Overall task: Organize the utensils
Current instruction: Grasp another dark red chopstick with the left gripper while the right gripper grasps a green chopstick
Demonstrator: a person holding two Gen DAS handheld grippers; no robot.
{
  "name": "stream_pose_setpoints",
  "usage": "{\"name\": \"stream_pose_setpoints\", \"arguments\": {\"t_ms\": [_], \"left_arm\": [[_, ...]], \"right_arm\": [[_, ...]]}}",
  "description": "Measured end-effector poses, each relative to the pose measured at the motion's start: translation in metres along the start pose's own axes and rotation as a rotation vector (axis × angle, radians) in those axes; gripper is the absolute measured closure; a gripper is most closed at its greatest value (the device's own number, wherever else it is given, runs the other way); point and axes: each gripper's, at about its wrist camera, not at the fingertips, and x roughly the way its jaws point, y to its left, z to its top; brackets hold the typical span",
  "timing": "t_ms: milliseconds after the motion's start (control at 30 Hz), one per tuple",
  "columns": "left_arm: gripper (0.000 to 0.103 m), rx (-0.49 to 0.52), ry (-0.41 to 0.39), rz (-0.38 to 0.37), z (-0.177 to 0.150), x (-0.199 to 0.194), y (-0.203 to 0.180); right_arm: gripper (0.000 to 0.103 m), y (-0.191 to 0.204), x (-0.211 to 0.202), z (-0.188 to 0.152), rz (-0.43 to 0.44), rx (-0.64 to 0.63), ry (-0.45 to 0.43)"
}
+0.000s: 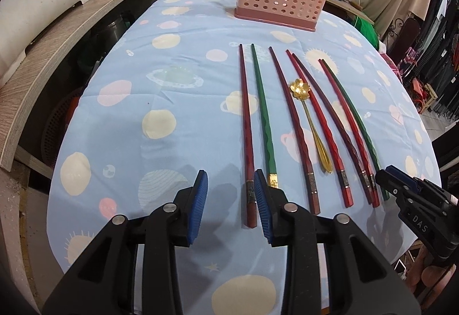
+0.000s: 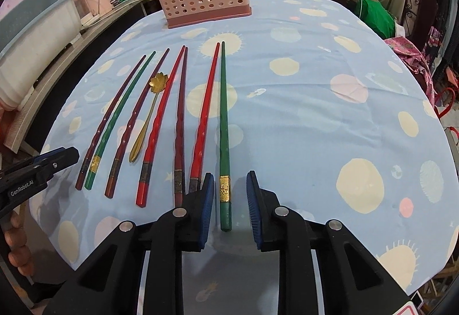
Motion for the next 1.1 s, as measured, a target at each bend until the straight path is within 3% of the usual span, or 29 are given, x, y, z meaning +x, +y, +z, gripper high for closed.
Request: {"name": "stream_pose_setpoints", "arguments": {"t_ms": [467,600,767,1100], "left_arm": [[0.073,0.013,0.034,-0.021,-0.01,0.011,-0.005],[0.096,0.011,0.038,-0.043,-0.011,0.012,-0.005],[0.096,0.015,0.038,-0.054,-0.011,0.011,-0.006],[0.096,-0.015,0.002,-0.061,0.0,-0.005,0.0]], "right_arm": [[0.083,0.001,0.0,-0.002,-0.004,-0.007,-0.003],[0.085,0.001,0.0,-0.002,-0.006,-0.009,-0.003],[0.095,-0.002,-0.001,-0.002,-0.003,0.001,-0.002],[0.096,0.001,-0.012,0.002,0.016,0.004,-0.03]]}}
